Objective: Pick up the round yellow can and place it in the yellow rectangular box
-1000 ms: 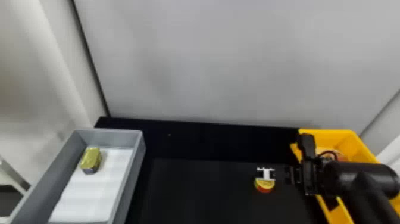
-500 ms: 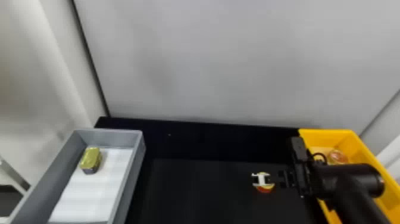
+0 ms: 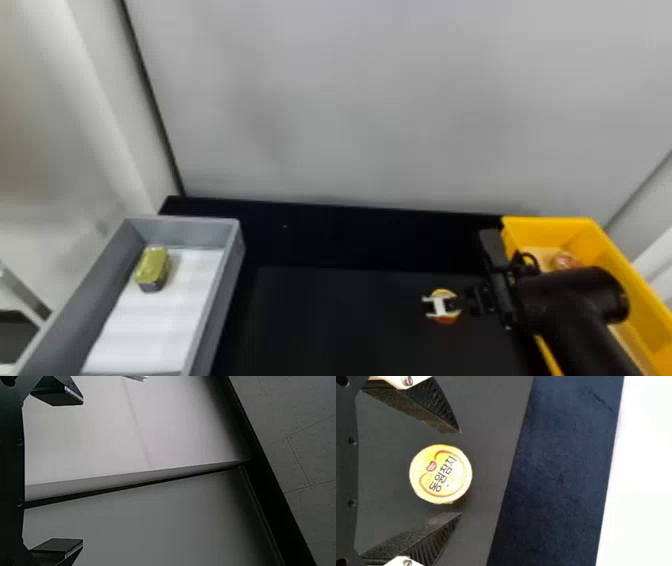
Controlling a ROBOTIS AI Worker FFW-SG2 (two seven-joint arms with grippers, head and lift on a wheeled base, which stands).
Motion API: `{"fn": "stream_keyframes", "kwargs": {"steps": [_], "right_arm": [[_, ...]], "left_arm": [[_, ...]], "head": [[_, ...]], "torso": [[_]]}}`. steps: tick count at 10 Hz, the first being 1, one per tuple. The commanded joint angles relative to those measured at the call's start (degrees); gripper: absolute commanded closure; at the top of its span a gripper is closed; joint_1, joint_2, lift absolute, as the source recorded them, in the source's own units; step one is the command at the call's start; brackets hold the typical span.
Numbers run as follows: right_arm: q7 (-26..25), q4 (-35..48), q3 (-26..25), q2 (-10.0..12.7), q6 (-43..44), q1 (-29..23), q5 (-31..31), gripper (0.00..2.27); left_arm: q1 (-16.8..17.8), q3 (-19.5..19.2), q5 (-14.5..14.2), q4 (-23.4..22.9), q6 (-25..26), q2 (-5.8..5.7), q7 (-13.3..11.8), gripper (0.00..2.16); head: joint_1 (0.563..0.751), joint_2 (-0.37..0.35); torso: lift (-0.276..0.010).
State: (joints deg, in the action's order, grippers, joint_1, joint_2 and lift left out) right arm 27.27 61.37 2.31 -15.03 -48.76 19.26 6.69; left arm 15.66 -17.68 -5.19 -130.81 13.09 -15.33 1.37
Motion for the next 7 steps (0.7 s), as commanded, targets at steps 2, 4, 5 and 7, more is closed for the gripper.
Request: {"fn": "stream_keyframes", "kwargs": {"steps": [2, 4, 5, 7], "right_arm": [[1.04, -2.66, 0.06, 0.09, 3.13, 0.07, 0.78, 0.00], [1.13, -3.36, 0.06, 0.27, 4.80, 0.07, 1.31, 0.00], [1.39, -3.36, 0.06, 0.35, 4.80, 0.16, 2.19, 0.09], [1.39, -1.60, -0.20, 0.53, 1.63, 0.16, 4.65, 0.59]], "left_arm": [[-0.01, 0.09, 0.00, 0.21, -0.61, 0.12, -0.23, 0.04], [-0.01, 0.09, 0.00, 0.38, -0.96, 0.21, -0.31, 0.04], [-0.01, 0.18, 0.00, 0.47, -1.05, 0.21, -0.31, 0.04], [-0.36, -0.17, 0.00, 0.47, -1.13, 0.38, -0.40, 0.04]], "head": [[0.694, -0.078], [0.694, -0.078], [0.694, -0.078], [0.694, -0.078]], "torso": [[-0.009], [-0.009], [-0.009], [-0.009]]}}
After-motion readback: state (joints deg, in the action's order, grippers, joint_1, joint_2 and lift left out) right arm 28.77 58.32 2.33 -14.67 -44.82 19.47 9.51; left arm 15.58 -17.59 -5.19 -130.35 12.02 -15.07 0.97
